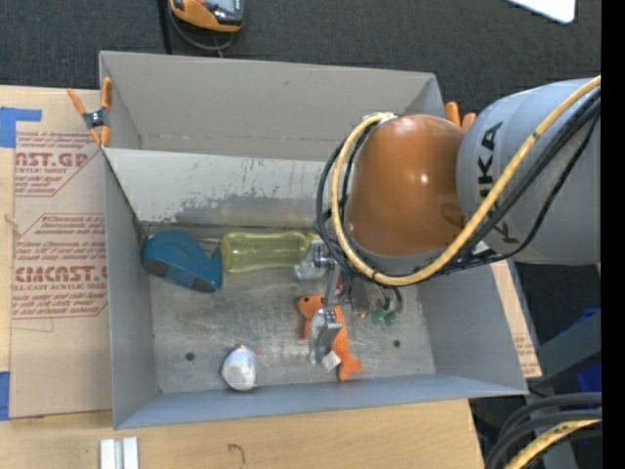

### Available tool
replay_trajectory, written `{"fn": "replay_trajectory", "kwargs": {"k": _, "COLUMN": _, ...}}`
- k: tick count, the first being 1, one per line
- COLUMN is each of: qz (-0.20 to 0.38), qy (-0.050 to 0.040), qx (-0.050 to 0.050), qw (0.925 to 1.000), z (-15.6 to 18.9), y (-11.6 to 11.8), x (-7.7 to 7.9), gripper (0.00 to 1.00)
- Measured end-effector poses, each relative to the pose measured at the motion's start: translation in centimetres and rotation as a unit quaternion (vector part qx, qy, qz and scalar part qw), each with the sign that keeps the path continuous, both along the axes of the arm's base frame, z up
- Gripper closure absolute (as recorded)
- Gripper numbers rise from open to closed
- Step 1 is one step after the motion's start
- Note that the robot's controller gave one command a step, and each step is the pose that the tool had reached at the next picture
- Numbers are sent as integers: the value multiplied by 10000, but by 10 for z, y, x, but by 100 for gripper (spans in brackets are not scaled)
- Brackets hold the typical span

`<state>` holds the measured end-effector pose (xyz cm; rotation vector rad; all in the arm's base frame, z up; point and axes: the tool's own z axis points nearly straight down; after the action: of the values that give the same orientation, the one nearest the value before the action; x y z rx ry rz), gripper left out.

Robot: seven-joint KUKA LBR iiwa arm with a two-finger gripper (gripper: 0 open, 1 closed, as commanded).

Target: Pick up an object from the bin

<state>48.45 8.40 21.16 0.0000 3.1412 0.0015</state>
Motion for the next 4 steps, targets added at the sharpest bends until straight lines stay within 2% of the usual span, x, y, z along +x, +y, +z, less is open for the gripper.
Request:
{"fn": "replay_trajectory", "kwargs": {"k": 1, "qz": 0, "qy": 0, "qx": 0, "qw": 10000, "z": 0, "y": 0, "x": 0, "gripper": 0}}
{"fn": "replay_trajectory", "kwargs": {"k": 2, "qz": 350, "qy": -33, "qx": 0, "qw": 9994, "z": -47, "y": -7, "x": 17, "gripper": 0}}
{"fn": "replay_trajectory", "kwargs": {"k": 3, "qz": 452, "qy": 41, "qx": -1, "qw": 9990, "z": -52, "y": -52, "x": 15, "gripper": 0}}
{"fn": "replay_trajectory", "kwargs": {"k": 4, "qz": 2481, "qy": -68, "qx": -14, "qw": 9687, "z": -133, "y": -81, "x": 49, "gripper": 100}}
